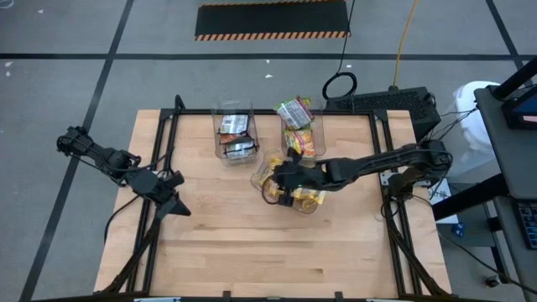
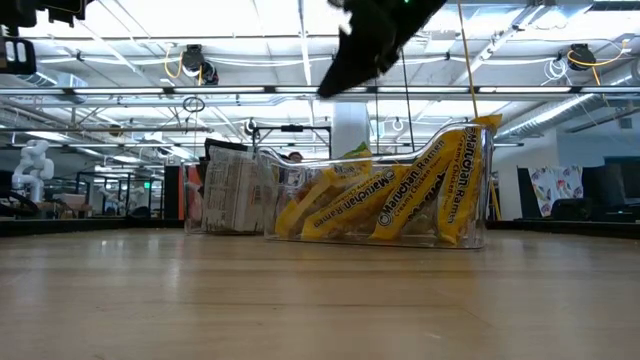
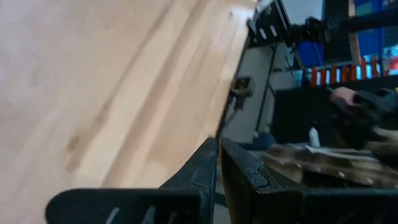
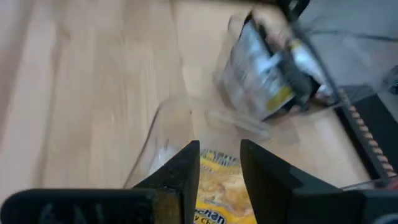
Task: Sort Maruchan noodles
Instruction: Adjust the transparent bins
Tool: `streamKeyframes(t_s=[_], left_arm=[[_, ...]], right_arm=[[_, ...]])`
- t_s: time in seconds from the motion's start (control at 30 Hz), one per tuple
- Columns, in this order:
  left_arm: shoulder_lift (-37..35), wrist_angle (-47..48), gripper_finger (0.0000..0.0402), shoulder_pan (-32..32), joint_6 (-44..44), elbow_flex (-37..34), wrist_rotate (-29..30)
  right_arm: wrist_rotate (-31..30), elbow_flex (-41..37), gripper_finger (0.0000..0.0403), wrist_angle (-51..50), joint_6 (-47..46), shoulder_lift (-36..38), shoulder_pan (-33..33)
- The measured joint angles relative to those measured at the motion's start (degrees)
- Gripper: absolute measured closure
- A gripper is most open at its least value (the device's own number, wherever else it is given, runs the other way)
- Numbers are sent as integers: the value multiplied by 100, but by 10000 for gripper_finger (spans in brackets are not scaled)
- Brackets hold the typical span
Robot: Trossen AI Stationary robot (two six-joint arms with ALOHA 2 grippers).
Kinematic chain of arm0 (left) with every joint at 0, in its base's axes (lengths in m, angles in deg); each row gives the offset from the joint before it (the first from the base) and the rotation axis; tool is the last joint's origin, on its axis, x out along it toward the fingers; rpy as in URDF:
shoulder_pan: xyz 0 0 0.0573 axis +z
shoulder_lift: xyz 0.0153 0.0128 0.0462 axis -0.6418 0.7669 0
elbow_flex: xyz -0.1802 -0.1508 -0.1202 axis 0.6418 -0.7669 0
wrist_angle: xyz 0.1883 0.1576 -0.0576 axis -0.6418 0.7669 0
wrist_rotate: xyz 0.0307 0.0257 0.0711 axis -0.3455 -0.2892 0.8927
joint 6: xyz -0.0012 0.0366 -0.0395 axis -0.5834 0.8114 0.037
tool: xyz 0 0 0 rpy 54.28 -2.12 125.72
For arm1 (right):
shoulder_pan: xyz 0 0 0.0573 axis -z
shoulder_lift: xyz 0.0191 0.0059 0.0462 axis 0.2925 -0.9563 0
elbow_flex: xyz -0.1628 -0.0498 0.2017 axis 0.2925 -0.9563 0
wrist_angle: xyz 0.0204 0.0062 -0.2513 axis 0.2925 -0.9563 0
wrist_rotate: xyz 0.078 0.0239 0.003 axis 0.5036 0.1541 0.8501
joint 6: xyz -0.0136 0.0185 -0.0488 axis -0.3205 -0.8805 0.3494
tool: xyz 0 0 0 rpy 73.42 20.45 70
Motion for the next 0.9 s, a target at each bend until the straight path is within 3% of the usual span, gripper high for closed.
streamKeyframes(t_s=[0.23,0.6,0.9], left_arm=[[197,104,376,228,481,1,645],[1346,-209,376,1262,1324,-3,679],[2090,-1500,376,2400,2281,-3,629]], right_arm=[[-15,7,298,-668,-499,949,-19],[25,7,315,-3098,-1782,2030,-124],[861,7,397,-4012,-2136,2487,-300]])
